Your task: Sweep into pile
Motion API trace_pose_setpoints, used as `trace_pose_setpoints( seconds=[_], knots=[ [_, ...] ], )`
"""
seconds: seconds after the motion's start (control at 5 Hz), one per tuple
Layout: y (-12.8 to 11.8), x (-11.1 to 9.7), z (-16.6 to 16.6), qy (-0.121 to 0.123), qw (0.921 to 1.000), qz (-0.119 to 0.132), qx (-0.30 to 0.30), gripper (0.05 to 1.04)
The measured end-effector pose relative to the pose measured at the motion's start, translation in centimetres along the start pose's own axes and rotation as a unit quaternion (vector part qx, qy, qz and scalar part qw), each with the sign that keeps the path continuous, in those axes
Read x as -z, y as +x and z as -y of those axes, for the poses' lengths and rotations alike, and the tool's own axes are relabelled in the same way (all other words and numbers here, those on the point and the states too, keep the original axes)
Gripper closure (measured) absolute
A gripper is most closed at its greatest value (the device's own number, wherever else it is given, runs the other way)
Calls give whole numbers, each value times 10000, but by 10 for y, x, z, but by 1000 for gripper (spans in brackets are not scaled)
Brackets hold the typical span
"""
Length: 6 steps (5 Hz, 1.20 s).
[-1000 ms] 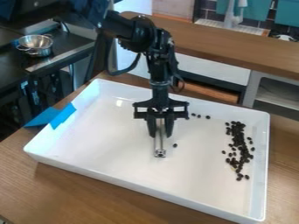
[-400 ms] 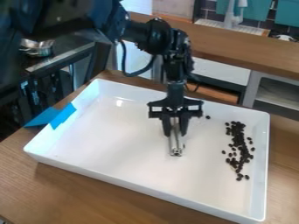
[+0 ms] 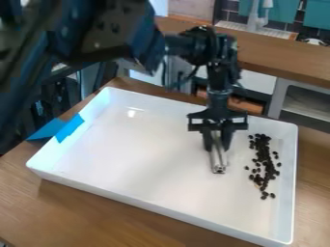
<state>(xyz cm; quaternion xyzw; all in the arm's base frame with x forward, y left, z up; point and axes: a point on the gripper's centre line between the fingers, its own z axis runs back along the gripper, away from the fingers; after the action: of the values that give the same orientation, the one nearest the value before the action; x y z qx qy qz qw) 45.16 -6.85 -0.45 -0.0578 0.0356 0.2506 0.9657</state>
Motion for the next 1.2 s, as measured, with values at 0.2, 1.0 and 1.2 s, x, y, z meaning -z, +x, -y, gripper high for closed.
trace_pose_setpoints(
  seconds=[0.2,1.0,1.2],
  knots=[
    [1,1,16,-40,10000,-3,78,708],
    [-10,5,44,-46,9989,-188,432,708],
    [-35,9,68,-56,9959,-314,852,708]
  ],
)
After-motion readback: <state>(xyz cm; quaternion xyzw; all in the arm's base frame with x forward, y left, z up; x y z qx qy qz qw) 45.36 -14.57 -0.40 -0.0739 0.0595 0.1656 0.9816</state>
